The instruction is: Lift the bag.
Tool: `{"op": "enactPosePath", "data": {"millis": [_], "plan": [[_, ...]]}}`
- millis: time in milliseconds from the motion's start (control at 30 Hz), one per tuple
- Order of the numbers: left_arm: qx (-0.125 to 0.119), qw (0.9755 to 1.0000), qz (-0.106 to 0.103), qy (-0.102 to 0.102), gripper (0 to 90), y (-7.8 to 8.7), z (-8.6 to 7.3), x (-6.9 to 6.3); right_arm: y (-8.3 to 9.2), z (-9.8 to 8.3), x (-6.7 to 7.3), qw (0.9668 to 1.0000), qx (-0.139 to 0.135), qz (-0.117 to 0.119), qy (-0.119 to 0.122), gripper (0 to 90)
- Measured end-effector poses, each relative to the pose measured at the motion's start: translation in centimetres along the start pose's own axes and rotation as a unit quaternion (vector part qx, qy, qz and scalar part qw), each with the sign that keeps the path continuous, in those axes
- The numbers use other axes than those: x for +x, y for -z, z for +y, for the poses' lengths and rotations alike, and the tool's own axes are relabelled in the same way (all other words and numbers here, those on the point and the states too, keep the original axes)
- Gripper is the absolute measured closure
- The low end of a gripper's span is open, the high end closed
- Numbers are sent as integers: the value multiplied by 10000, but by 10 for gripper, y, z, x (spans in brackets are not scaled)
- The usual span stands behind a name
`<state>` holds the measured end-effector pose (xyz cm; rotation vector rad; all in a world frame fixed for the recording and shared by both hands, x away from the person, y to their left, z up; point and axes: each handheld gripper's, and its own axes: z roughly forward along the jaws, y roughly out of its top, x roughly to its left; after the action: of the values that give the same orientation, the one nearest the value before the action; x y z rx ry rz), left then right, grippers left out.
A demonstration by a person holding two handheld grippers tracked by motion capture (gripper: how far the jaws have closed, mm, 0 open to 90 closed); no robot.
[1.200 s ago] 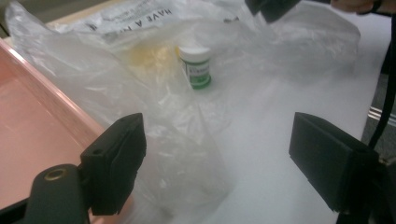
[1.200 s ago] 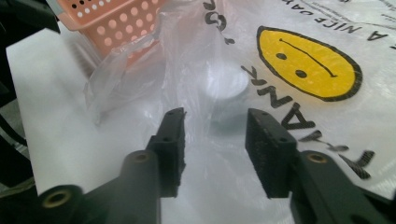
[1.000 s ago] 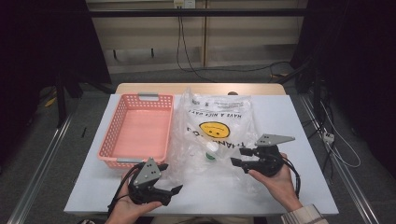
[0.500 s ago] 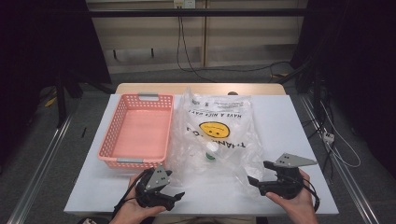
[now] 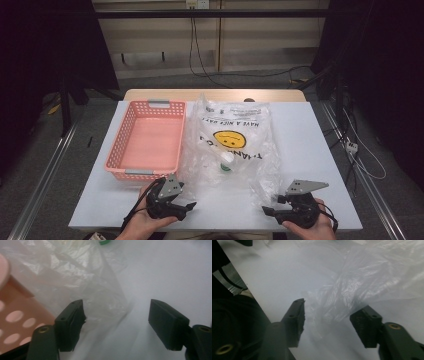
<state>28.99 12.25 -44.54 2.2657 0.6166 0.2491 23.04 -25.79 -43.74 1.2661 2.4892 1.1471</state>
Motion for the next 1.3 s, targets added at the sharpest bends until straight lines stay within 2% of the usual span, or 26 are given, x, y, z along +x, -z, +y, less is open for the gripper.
{"op": "enactPosePath", "data": {"millis": [33, 67, 100, 133, 167, 200, 233, 300, 333, 367, 400, 433, 467, 500, 533, 567, 600, 633, 667, 700, 733, 867, 933, 1000, 1233, 1300], "plan": [[27, 10000, 30, 22, 306, -2, 0, 1, -2, 1, 0, 10000, 44, 15, 53, 698], [118, 9999, 80, 2, 313, -2, -1, 3, -5, 2, 0, 9999, 83, 26, 77, 797], [101, 9999, -4, 7, 333, -3, -1, 4, -7, 2, -1, 9999, 129, 42, 83, 874], [177, 9998, -15, -52, 341, -3, -1, 6, -8, 2, -2, 9998, 177, 35, 70, 893], [109, 9999, -5, 20, 344, -5, -1, 6, -9, 2, -3, 9998, 187, 57, 57, 900], [198, 9998, -7, -35, 359, -4, -1, 8, -9, 3, -4, 9998, 195, 68, 45, 900], [156, 9999, 6, 34, 381, -6, -1, 8, -9, 3, -5, 9998, 184, 63, 17, 900], [290, 9996, -10, -1, 438, -7, -1, 11, -8, 3, -7, 9998, 173, 43, -30, 900], [306, 9995, 6, 82, 486, -8, -2, 11, -8, 3, -8, 9998, 163, 41, -59, 900], [345, 9992, 150, 109, 537, -8, -2, 11, -8, 3, -9, 9998, 149, 50, -78, 900], [356, 9993, 26, 134, 598, -7, -2, 13, -7, 3, -10, 9998, 127, 55, -105, 900], [356, 9993, 16, 147, 663, -7, -2, 13, -7, 3, -10, 9998, 120, 70, -128, 900], [321, 9993, 111, 174, 748, -6, -2, 13, -6, 3, -11, 9998, 98, 72, -140, 900], [331, 9993, -1, 196, 832, -5, -1, 15, -5, 3, -12, 9998, 78, 81, -160, 900], [257, 9993, -68, 280, 879, -4, -1, 15, -5, 3, -12, 9998, 53, 87, -172, 900], [260, 9993, -102, 241, 898, -2, 0, 15, -4, 3, -13, 9998, 20, 95, -180, 900], [262, 9994, -118, 170, 900, 0, 2, 16, -3, 4, -14, 9997, -29, 126, -200, 900], [160, 9996, -49, 222, 900, 0, 2, 13, -2, 4, -14, 9996, -64, 144, -223, 900], [173, 9996, -122, 158, 900, 1, 3, 14, -1, 5, -14, 9996, -81, 140, -222, 900], [117, 9996, -121, 205, 900, 2, 3, 13, -2, 5, -15, 9996, -83, 148, -209, 900], [117, 9997, -160, 155, 900, 3, 4, 13, -2, 5, -14, 9997, -72, 150, -204, 900], [-67, 9994, -269, 189, 900, 7, 5, 12, -2, 6, -13, 9997, -110, 160, -177, 900], [-131, 9988, -430, 184, 900, 10, 7, 13, -1, 8, -14, 9993, -168, 225, -227, 900], [-249, 9984, -478, 179, 900, 11, 9, 14, 0, 9, -14, 9992, -196, 269, -225, 900], [-532, 9967, -576, 190, 900, 21, 21, 15, 6, 18, -20, 9980, -449, 356, -273, 900], [-691, 9957, -575, 221, 900, 25, 25, 17, 8, 23, -22, 9977, -512, 350, -258, 900]]}}
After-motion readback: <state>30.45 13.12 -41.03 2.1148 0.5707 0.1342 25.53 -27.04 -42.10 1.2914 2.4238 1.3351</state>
